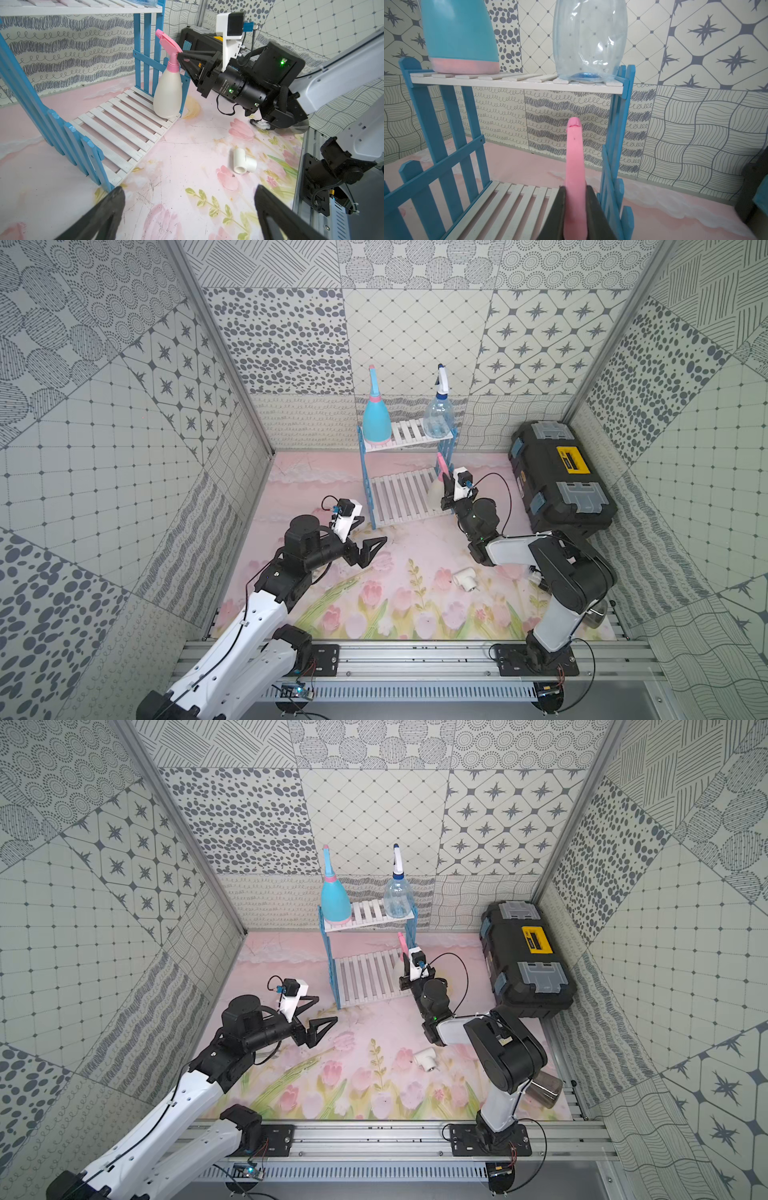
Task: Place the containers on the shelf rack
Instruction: 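Place the container on the shelf.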
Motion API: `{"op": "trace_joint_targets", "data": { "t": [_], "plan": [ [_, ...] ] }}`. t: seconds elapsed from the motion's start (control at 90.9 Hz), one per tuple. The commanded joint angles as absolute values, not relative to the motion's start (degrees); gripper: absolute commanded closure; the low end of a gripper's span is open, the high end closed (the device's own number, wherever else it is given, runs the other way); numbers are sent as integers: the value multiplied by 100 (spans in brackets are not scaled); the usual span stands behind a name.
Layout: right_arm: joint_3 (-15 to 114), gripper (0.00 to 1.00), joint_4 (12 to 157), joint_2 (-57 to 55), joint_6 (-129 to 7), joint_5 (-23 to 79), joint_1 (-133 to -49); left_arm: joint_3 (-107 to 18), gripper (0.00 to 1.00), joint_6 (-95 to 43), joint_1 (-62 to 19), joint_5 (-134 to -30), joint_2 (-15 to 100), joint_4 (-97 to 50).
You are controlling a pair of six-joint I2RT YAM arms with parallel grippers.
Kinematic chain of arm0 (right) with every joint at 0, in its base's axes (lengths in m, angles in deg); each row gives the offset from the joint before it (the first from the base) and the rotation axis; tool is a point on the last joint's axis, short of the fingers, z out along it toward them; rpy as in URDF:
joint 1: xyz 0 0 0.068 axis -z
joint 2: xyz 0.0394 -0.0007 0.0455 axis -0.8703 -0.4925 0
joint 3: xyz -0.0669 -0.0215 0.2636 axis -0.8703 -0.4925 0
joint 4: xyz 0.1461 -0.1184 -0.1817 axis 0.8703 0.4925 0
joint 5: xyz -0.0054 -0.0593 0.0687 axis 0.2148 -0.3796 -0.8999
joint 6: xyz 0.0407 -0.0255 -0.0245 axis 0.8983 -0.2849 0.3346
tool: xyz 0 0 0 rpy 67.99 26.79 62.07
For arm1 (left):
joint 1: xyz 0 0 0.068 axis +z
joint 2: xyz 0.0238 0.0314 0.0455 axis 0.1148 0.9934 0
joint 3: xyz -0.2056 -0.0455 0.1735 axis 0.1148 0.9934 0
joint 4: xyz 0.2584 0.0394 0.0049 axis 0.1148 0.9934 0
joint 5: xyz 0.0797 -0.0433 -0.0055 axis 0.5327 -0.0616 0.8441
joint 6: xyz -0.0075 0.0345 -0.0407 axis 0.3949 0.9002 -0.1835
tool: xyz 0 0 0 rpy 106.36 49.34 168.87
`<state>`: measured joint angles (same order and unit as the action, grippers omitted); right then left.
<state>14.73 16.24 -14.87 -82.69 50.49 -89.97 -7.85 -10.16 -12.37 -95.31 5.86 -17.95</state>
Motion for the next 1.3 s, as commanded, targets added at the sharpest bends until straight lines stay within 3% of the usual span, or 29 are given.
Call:
{"op": "trace_joint_targets", "data": {
  "t": [0.0,0.572,0.781,1.067,1.288],
  "plan": [
    [1705,100,1107,-1679,-8357,5106,-8953,-797,1,-911,-1190,-9575,660,-1889],
    [1750,100,1073,-2191,-8321,5228,-8925,-797,1,-871,-1185,-9602,726,-1894],
    [1736,70,1134,-2112,-8322,5205,-8932,-798,1,-840,-1186,-9637,730,-1890],
    [1573,43,1288,-1703,-8454,5066,-8932,-803,1,-839,-1182,-9648,731,-1890],
    [1369,25,2173,-691,-8353,4653,-8933,-801,1,-864,-1180,-9679,700,-1886]
  ]
}}
